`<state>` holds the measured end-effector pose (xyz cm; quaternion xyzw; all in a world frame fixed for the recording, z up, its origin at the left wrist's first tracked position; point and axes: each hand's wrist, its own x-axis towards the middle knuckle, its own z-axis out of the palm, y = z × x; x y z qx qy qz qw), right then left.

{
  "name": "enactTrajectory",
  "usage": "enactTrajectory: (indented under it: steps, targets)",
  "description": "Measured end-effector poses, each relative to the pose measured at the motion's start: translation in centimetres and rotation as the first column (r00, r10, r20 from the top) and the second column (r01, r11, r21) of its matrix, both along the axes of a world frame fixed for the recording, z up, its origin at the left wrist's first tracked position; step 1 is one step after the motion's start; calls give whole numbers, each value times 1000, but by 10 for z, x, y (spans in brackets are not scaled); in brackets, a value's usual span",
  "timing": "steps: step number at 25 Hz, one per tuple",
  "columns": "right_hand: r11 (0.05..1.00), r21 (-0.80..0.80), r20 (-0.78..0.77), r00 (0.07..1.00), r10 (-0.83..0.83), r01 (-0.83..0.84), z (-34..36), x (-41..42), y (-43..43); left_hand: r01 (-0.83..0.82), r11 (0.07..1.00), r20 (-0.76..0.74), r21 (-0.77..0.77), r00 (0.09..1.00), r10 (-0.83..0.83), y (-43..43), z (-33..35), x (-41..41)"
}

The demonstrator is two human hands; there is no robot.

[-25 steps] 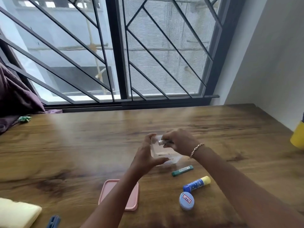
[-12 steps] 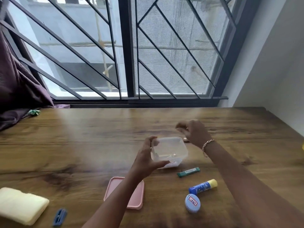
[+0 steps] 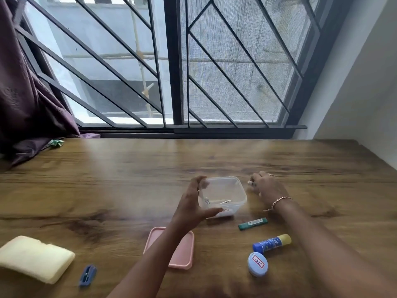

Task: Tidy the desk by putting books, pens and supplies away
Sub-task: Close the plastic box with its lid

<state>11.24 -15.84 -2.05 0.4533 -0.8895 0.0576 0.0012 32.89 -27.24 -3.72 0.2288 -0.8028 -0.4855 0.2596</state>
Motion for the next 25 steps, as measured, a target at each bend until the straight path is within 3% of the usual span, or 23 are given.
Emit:
enactTrajectory:
  steps: [3, 4, 6, 8, 11, 16, 18, 21, 23, 25]
  targets:
    - [905, -418, 74, 990, 123, -81, 38, 29, -8, -16, 1000, -10, -18, 1000, 16, -1, 0, 2]
    - [866, -469, 46, 974, 220, -173, 52, 45, -11, -22, 1000, -16, -21, 1000, 22, -2, 0, 3]
    - [842, -381, -24, 914, 404, -382, 71, 76, -17, -21, 1000, -26, -20, 999, 20, -2, 3, 3]
    - [851, -206, -75, 875, 478, -482, 73, 96, -23, -17, 1000, -37, -26, 999, 16, 0, 8, 5]
    - [873, -185, -51, 891, 451, -452, 67, 101, -26, -36, 999, -61, -15, 997, 35, -2, 14, 11]
    - [767, -602, 53, 947, 318, -224, 63, 106, -22, -150, 989, -99, 11, 984, 150, -17, 17, 41]
    - [747, -643, 110, 944, 311, -171, 53, 122, -18, -223, 974, -113, 25, 968, 225, -24, 20, 63]
    - [857, -376, 267, 845, 463, -351, 33, 162, -16, -326, 945, -104, 27, 939, 327, -34, 25, 97]
    - [814, -79, 271, 773, 573, -576, 18, 185, -20, -379, 925, -86, 20, 921, 379, -38, 26, 117]
    - [763, 84, 223, 758, 612, -641, 3, 204, -27, -411, 911, -75, 15, 909, 411, -39, 28, 136]
